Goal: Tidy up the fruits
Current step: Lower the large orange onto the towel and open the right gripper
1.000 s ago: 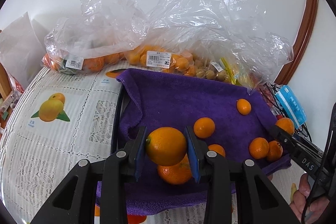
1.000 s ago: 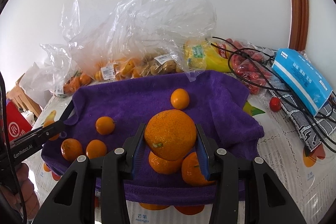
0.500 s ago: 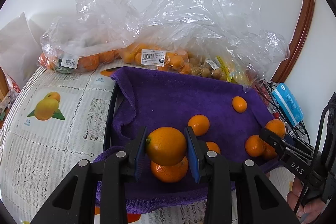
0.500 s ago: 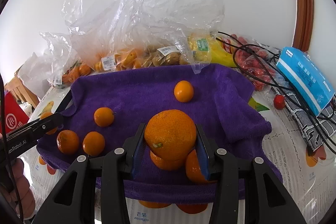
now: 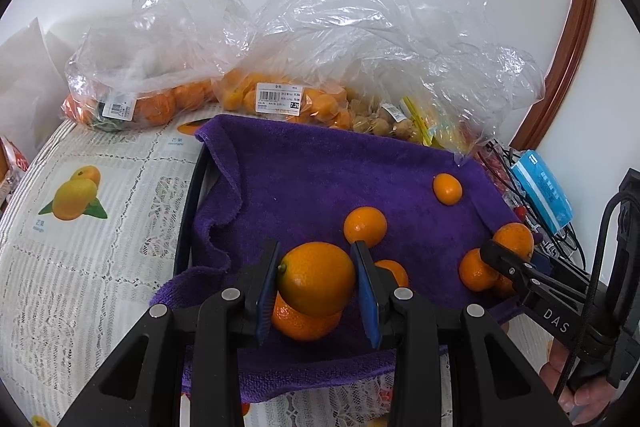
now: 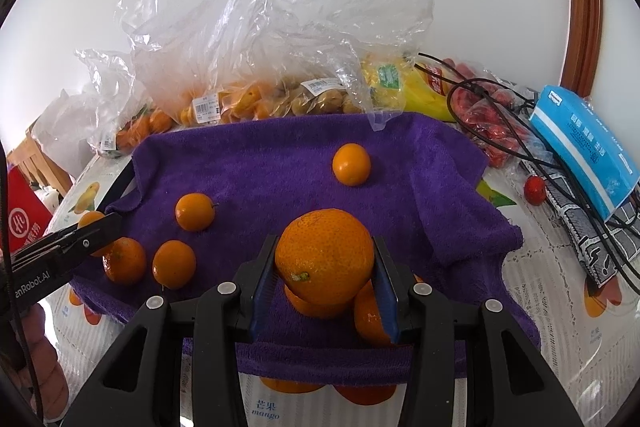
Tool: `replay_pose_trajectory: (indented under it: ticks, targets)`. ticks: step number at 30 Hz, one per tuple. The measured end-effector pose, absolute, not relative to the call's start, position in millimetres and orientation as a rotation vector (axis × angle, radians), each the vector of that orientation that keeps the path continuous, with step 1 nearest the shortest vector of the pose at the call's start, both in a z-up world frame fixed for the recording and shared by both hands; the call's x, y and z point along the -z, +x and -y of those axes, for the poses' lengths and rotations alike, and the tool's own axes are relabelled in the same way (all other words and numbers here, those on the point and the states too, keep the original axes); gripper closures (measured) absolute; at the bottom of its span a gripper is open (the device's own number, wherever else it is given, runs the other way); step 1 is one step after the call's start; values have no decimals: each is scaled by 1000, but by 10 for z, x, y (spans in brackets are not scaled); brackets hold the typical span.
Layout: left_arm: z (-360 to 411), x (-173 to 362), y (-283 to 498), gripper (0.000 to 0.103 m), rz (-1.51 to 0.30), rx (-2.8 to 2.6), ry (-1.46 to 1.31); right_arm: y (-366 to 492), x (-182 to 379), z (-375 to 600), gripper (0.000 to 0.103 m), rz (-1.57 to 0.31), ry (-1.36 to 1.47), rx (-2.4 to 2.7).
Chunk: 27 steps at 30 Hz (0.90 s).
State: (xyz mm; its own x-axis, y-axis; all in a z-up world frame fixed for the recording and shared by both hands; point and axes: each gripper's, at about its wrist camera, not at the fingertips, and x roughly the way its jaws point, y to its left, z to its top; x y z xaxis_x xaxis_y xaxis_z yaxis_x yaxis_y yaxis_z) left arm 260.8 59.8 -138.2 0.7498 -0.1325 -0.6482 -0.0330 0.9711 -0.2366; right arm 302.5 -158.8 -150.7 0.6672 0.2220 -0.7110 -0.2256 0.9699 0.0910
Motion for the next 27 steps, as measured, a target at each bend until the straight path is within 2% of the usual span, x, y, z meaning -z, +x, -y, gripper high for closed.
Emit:
replay_pose_trajectory:
  ticks: [12,14,20,27]
  targets:
    - [-570,1444,2615,69,-720,74,-268,2978,1460,1572,58,-775,-18,-256]
    - [-565,1447,2611,69,-715,70,-271,2964,1437,1575,53,-762,-22,-251]
    - [-523,1445,2611,69,-715,64,-259,2944,1412,1580,51,-745,-25,-246]
    - [-560,1378,2562,51,-685,62,-279,2903,1373,1595,46,-718,-23,-243]
